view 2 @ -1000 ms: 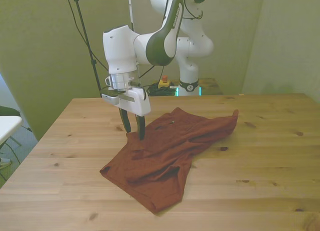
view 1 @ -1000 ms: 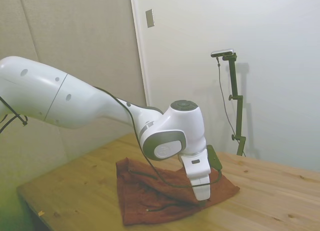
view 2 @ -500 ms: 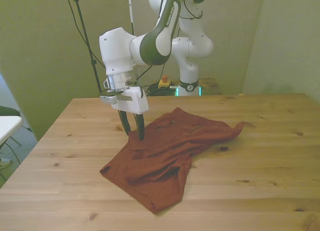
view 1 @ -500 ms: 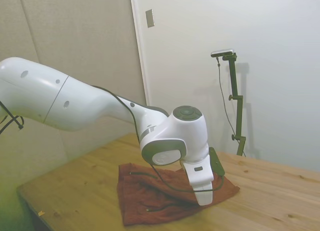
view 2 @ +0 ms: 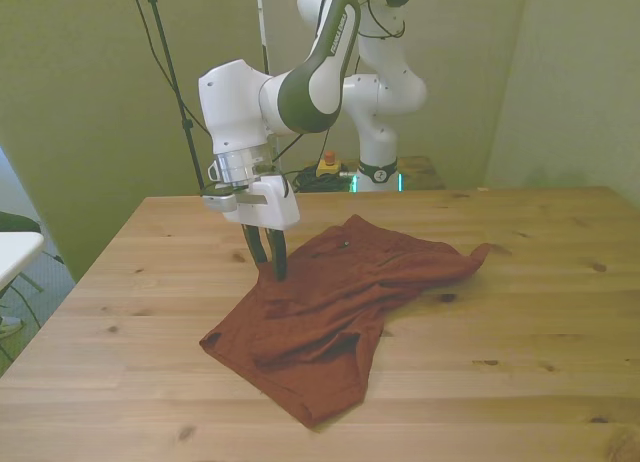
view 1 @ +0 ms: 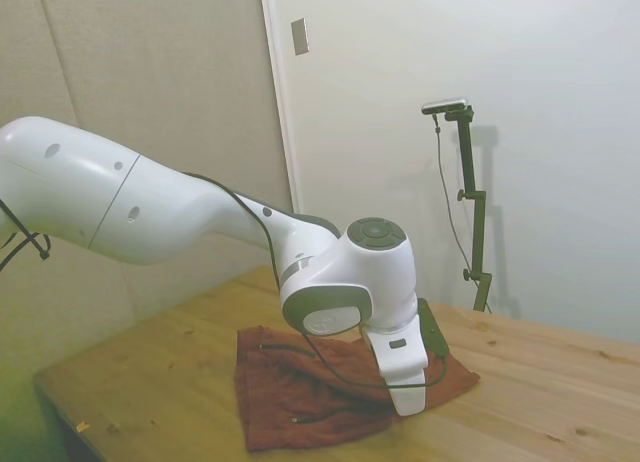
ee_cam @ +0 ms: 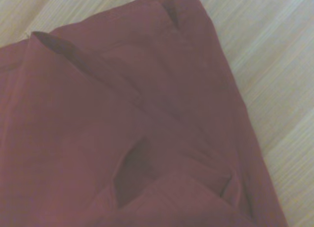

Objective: Unfold the shorts

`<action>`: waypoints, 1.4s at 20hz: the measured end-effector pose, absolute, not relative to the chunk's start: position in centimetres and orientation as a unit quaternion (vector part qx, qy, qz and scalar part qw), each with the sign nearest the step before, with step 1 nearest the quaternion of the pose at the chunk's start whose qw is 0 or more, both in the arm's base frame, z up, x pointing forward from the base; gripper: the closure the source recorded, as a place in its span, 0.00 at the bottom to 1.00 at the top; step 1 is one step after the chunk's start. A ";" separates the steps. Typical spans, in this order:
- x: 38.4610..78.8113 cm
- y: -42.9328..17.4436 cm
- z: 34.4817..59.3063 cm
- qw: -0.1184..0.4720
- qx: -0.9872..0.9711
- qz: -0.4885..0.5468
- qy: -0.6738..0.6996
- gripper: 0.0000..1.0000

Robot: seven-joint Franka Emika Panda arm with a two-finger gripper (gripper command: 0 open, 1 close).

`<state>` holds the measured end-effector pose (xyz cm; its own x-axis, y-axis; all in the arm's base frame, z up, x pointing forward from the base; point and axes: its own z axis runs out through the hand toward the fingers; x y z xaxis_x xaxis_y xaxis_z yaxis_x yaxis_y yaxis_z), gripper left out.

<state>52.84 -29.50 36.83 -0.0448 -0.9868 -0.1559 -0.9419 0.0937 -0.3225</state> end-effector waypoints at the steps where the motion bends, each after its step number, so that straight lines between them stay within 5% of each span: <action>1: 52.8 -29.5 36.7 0.170 -0.670 -0.065 0.719 1.00; 16: 52.8 -29.5 36.7 0.169 -0.672 -0.068 0.718 1.00; 28: 55.1 -27.4 39.9 0.183 -0.689 -0.094 0.695 1.00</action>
